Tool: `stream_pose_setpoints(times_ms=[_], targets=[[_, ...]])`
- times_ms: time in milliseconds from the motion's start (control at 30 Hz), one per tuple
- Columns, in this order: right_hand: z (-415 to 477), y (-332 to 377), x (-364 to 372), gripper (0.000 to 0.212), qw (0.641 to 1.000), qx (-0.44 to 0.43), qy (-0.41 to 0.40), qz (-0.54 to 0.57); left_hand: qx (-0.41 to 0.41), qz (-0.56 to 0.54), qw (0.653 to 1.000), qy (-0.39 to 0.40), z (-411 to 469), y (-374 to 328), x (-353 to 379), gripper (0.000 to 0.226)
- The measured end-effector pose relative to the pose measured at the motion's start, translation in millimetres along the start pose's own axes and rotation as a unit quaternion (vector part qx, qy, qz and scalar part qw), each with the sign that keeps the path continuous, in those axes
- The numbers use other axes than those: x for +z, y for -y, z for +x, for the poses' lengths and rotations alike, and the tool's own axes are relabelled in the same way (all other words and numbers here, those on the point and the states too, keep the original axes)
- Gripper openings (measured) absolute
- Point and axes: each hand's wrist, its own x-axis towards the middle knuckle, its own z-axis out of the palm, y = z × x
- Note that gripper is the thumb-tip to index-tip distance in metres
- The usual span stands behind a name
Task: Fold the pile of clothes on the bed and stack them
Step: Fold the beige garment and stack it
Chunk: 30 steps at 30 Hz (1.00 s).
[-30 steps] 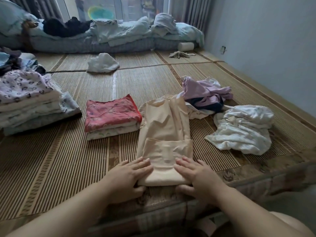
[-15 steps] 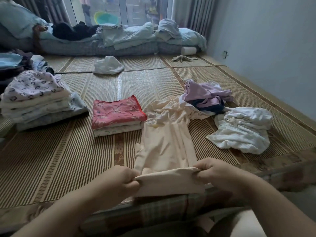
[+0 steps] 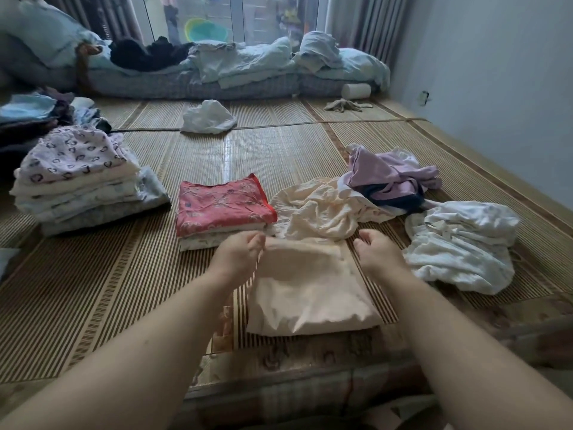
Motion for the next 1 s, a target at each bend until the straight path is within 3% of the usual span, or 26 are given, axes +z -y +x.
stream_pose_setpoints(times_ms=[167, 267, 367, 500, 600, 700, 900, 1000], targets=[[-12, -32, 29, 0.057, 0.990, 0.107, 0.038, -0.082, -0.130, 0.007, 0.991, 0.012, -21, 34, 32, 0.043], [-17, -29, 33, 0.048, 0.986, 0.095, 0.058, -0.126, -0.149, -0.050, 0.986, 0.049, -26, 30, 36, 0.038], [-15, -21, 33, 0.046, 0.990, 0.067, 0.079, -0.093, -0.167, -0.076, 0.981, 0.061, -22, 22, 34, 0.060], [-21, -18, 30, 0.086, 0.992, -0.006, 0.125, -0.036, -0.151, -0.222, 0.959, 0.089, -27, 21, 33, 0.092], [-26, -19, 30, 0.073, 0.984, -0.034, 0.175, -0.002, -0.153, -0.300, 0.933, 0.127, -32, 24, 31, 0.080], [-27, -11, 28, 0.065, 0.984, -0.073, 0.158, 0.023, -0.150, -0.310, 0.930, 0.129, -34, 25, 22, 0.068], [8, 66, 27, 0.060, 0.967, -0.173, 0.138, 0.127, -0.073, -0.413, 0.905, 0.073, 11, 28, -43, 0.066], [45, 112, 47, 0.060, 0.964, -0.211, 0.131, 0.095, -0.039, -0.385, 0.921, 0.033, 52, 35, -78, 0.064]])
